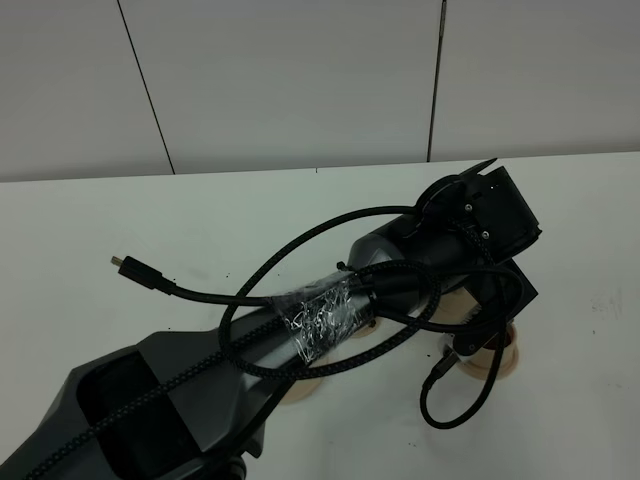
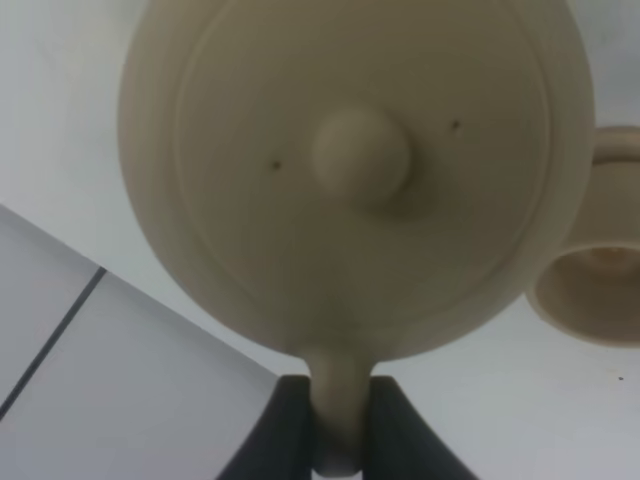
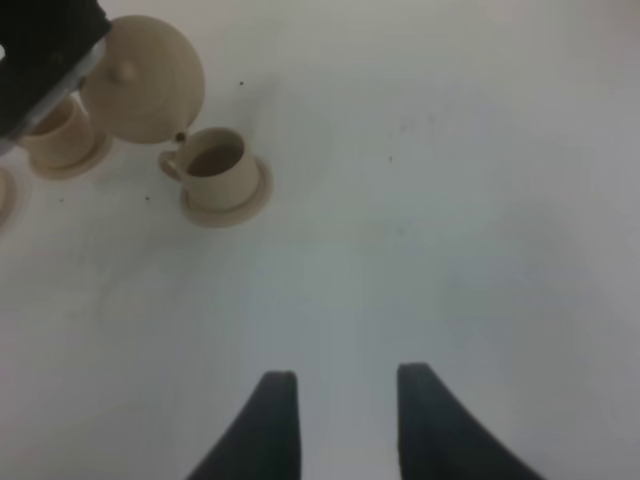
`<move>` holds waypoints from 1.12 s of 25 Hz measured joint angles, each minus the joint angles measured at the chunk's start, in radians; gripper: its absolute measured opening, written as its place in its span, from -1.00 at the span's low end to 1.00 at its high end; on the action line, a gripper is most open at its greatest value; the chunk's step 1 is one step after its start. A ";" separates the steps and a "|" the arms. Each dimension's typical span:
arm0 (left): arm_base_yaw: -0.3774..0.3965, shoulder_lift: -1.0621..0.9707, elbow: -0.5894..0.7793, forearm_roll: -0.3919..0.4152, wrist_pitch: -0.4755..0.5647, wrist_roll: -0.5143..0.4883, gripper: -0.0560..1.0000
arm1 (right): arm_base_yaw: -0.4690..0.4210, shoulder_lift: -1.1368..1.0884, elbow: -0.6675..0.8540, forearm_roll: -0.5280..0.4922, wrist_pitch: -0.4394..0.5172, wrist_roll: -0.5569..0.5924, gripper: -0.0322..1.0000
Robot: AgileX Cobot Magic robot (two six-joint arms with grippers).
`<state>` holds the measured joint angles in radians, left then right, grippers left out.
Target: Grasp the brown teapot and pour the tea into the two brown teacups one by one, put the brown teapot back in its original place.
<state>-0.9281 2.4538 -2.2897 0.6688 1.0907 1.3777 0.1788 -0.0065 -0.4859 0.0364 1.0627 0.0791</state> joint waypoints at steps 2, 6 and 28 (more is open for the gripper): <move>0.001 -0.009 0.000 0.000 0.010 -0.013 -0.58 | 0.000 0.000 0.000 0.000 0.000 0.000 -0.47; 0.013 -0.045 0.000 -0.016 0.016 -0.048 -0.58 | 0.000 0.000 0.000 0.000 0.000 0.000 -0.47; 0.064 -0.075 -0.001 -0.198 0.097 -0.338 -0.58 | 0.000 0.000 0.000 0.000 0.000 0.000 -0.47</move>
<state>-0.8644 2.3793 -2.2905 0.4709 1.1878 1.0398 0.1788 -0.0065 -0.4859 0.0364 1.0627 0.0791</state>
